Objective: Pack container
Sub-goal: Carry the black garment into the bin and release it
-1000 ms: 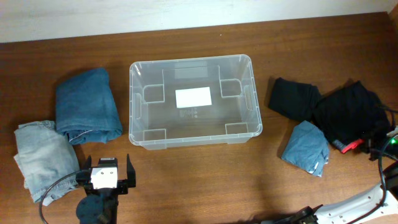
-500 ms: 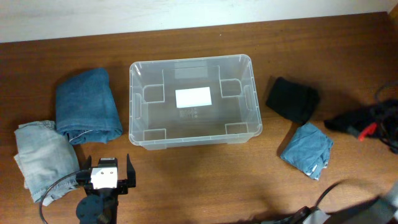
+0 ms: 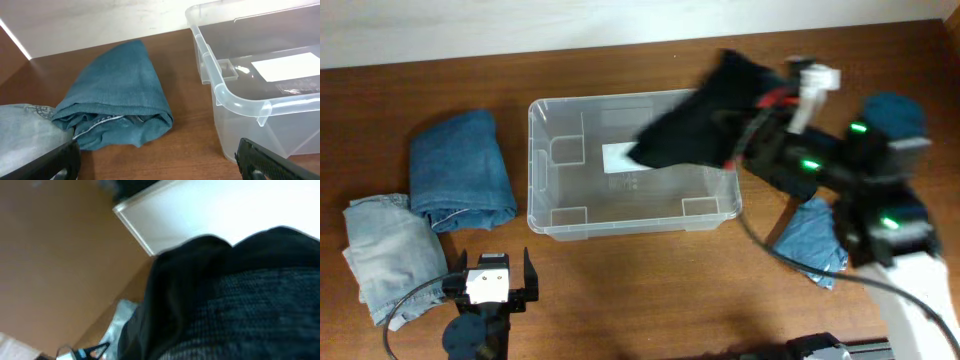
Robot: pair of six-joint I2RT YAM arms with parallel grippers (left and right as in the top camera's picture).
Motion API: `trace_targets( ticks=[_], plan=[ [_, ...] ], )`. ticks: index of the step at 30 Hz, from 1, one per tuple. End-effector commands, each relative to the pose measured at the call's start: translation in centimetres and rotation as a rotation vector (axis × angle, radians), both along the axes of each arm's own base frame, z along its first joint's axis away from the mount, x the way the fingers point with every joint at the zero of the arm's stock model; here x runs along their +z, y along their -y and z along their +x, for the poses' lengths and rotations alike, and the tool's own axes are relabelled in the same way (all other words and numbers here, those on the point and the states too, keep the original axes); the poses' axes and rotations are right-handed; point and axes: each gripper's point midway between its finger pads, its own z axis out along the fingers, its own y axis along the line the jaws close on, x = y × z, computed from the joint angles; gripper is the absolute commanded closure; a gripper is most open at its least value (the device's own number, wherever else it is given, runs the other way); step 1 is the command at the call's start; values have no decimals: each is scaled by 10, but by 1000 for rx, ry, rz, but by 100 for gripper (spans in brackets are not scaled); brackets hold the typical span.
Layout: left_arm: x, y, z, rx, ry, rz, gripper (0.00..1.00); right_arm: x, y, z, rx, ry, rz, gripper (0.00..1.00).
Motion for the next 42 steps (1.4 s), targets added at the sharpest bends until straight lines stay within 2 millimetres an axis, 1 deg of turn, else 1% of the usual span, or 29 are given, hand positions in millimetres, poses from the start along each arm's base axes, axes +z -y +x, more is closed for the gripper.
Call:
trace_targets(
  ticks=[1,2,3,4,5,6,8,9,10,11,12,13,15,16,18,19,21,24,26,27,29,32,34,35,36,38,39,40,42],
  plan=[
    [-1,1,0,-6,2,-3,1,-38,-69,21,147,-51,-13,96],
    [-1,1,0,-6,2,-3,0,-57,-88,32,182,-69,-19,96],
    [-1,1,0,-6,2,-3,1,-69,-98,38,200,-80,-22,96],
    [-1,1,0,-6,2,-3,1,-90,-110,49,216,-100,-28,96],
    [-1,1,0,-6,2,-3,1,-103,-116,56,224,-114,-32,96],
    [-1,1,0,-6,2,-3,1,-125,-124,65,232,-141,-41,96],
    [-1,1,0,-6,2,-3,1,-159,-134,75,246,-192,-55,96],
    [-1,1,0,-6,2,-3,1,-184,-137,79,249,-238,-69,96],
    [-1,1,0,-6,2,-3,0,-204,-140,81,257,-280,-79,96],
    [-1,1,0,-6,2,-3,1,-219,-141,81,272,-313,-83,96],
    [-1,1,0,-6,2,-3,1,-230,-143,79,288,-340,-84,96],
    [-1,1,0,-6,2,-3,1,-235,-144,78,296,-353,-84,96],
    [-1,1,0,-6,2,-3,1,-254,-145,74,317,-411,-91,96],
    [-1,1,0,-6,2,-3,1,-259,-145,72,316,-431,-97,96],
    [-1,1,0,-6,2,-3,1,-261,-144,71,318,-440,-101,96],
    [-1,1,0,-6,2,-3,1,-256,-147,68,346,-430,-86,96],
    [-1,1,0,-6,2,-3,1,-236,-162,53,468,-367,-31,96],
    [-1,1,0,-6,2,-3,1,-218,-180,37,573,-290,4,96],
    [-1,1,0,-6,2,-3,1,-217,-186,33,584,-270,0,96],
    [-1,1,0,-6,2,-3,1,-218,-186,33,581,-270,-8,96],
    [-1,1,0,-6,2,-3,0,-230,-178,42,517,-311,-39,96],
    [-1,1,0,-6,2,-3,1,-257,-156,59,374,-416,-106,95],
    [-1,1,0,-6,2,-3,1,-275,-141,66,299,-463,-163,93],
    [-1,1,0,-6,2,-3,1,-280,-136,69,279,-466,-185,93],
    [-1,1,0,-6,2,-3,1,-291,-124,72,224,-503,-223,85],
    [-1,1,0,-6,2,-3,1,-293,-119,74,216,-515,-226,64],
    [-1,1,0,-6,2,-3,1,-293,-117,74,212,-522,-227,55],
    [-1,1,0,-6,2,-3,1,-292,-114,74,207,-529,-227,51],
    [-1,1,0,-6,2,-3,0,-290,-112,75,201,-541,-230,52]
  ],
)
